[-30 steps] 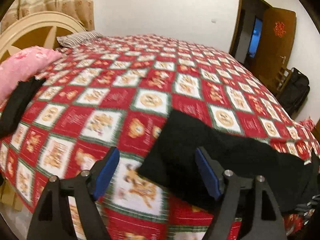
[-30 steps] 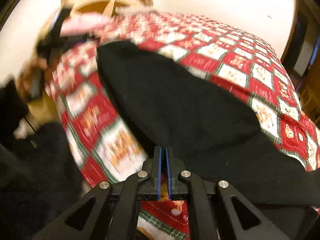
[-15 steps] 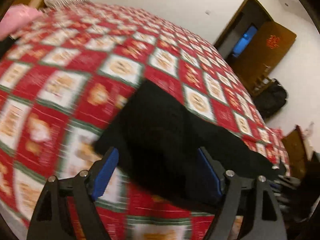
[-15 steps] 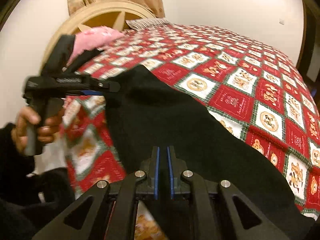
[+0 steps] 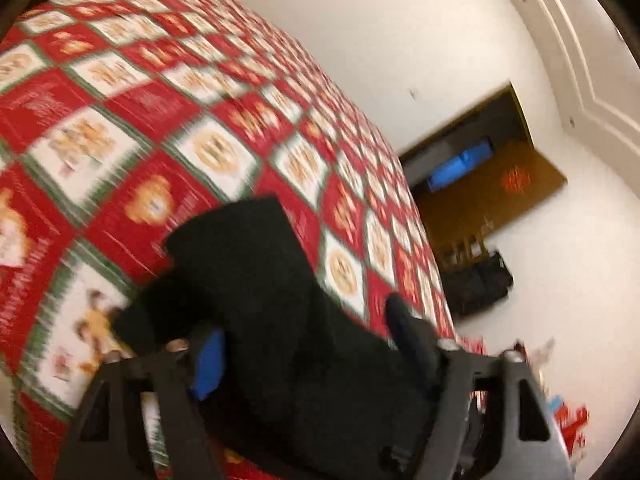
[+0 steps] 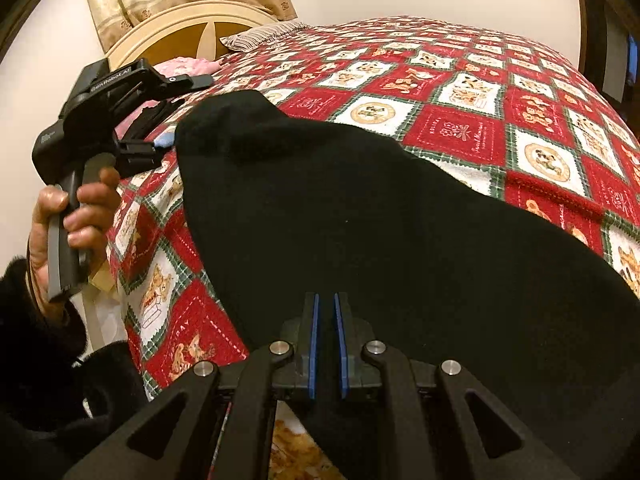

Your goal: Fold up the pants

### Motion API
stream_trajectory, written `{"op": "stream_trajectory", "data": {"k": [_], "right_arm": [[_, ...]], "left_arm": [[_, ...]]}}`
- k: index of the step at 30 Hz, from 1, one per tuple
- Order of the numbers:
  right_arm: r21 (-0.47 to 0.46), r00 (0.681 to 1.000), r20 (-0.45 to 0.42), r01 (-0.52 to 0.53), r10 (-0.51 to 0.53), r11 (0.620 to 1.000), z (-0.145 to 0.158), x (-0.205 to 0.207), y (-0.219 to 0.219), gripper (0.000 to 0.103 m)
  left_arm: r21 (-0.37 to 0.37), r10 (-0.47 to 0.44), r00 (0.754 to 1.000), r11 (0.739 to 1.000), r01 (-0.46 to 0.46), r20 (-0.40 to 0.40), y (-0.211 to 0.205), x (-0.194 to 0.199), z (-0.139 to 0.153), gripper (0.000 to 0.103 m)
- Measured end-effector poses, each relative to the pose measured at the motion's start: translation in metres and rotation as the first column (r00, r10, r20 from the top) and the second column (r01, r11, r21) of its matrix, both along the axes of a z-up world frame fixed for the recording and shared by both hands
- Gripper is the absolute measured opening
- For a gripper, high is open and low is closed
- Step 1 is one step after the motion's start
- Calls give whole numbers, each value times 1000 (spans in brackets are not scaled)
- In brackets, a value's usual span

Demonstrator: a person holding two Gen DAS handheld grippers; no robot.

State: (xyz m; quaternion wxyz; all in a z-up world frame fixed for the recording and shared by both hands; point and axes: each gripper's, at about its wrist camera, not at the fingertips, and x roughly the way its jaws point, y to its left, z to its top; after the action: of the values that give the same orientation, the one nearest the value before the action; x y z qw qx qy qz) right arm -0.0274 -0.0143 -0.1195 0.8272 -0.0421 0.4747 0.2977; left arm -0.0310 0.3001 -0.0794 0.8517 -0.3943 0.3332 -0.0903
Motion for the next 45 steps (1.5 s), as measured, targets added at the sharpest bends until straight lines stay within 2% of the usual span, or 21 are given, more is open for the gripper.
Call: {"op": "stream_trajectory", "data": {"k": [1, 3, 6, 11, 13, 15, 17, 19, 20, 21, 22, 23, 26, 29, 32, 37, 39, 40, 41, 42, 45], "right_arm": [[3, 1000, 1, -9, 9, 1000, 0, -1, 1, 8], [2, 999, 5, -35, 35, 999, -1, -6, 5, 8], [-30, 997, 42, -59, 61, 998, -3, -14, 11, 8], [-27, 996, 19, -92, 92, 995, -3, -16, 10, 8], [-14, 999, 15, -37, 38, 999, 8, -12, 1, 8], [43, 992, 102, 67, -71, 997, 32, -11, -21, 8], [85, 961, 177, 199, -211, 976, 58, -9, -52, 8], [143, 893, 214, 373, -397, 917, 83, -7, -103, 12], [174, 849, 213, 454, -484, 874, 93, -7, -131, 31], [201, 790, 204, 544, -578, 815, 101, -9, -165, 65], [222, 715, 204, 631, -668, 743, 106, -12, -200, 80], [228, 640, 209, 703, -739, 674, 110, -16, -232, 89], [111, 505, 173, 843, -846, 526, 108, -8, -306, 88], [-2, 453, 132, 890, -882, 457, 93, 8, -353, 81], [-77, 428, 81, 903, -900, 422, 70, 24, -380, 75], [-162, 429, 60, 895, -901, 415, 37, 36, -381, 74], [-208, 422, 103, 895, -901, 396, 36, 36, -382, 51], [-203, 420, 101, 896, -902, 394, 37, 35, -385, 39], [-174, 424, 70, 896, -903, 408, 38, 30, -392, 13], [-145, 425, 40, 898, -904, 415, 38, 27, -399, 6], [-26, 403, -23, 915, -915, 404, 47, -1, -416, 3]], "left_arm": [[15, 10, 1000, 1000, -11, 16, 4, -3, 3, 57], [153, 50, 999, 987, -49, -2, 6, -10, 12, 54], [405, 124, 988, 911, -77, -93, 3, -15, 10, 54], [444, 174, 967, 893, -75, -187, 7, -17, -4, 54], [490, 188, 971, 867, -93, -148, 1, -17, 8, 54], [535, 167, 984, 838, -106, -67, -11, -14, 30, 57], [584, 134, 991, 805, -105, -6, -26, -5, 46, 79], [603, 124, 992, 791, -104, 8, -33, 12, 47, 83], [599, 108, 994, 796, -84, -3, -40, 21, 45, 83], [586, 87, 996, 808, -64, -11, -45, 26, 45, 83], [564, 48, 999, 825, -32, -13, -54, 32, 45, 83], [555, 22, 1000, 832, -11, -12, -60, 36, 46, 83], [547, -126, 992, 829, 117, -20, -105, 43, 50, 83], [520, -312, 949, 804, 288, -43, -163, 45, 48, 83], [478, -502, 861, 737, 478, -85, -231, 36, 40, 83], [479, -730, 669, 541, 692, -142, -337, 8, 25, 83], [488, -762, 619, 475, 732, -188, -368, 0, 13, 83], [488, -770, 603, 453, 746, -208, -378, -3, 8, 83], [494, -774, 591, 431, 755, -227, -386, -7, 3, 84], [522, -769, 592, 413, 746, -239, -393, -11, 1, 86], [555, -768, 594, 393, 733, -240, -395, -15, 3, 90]]}}
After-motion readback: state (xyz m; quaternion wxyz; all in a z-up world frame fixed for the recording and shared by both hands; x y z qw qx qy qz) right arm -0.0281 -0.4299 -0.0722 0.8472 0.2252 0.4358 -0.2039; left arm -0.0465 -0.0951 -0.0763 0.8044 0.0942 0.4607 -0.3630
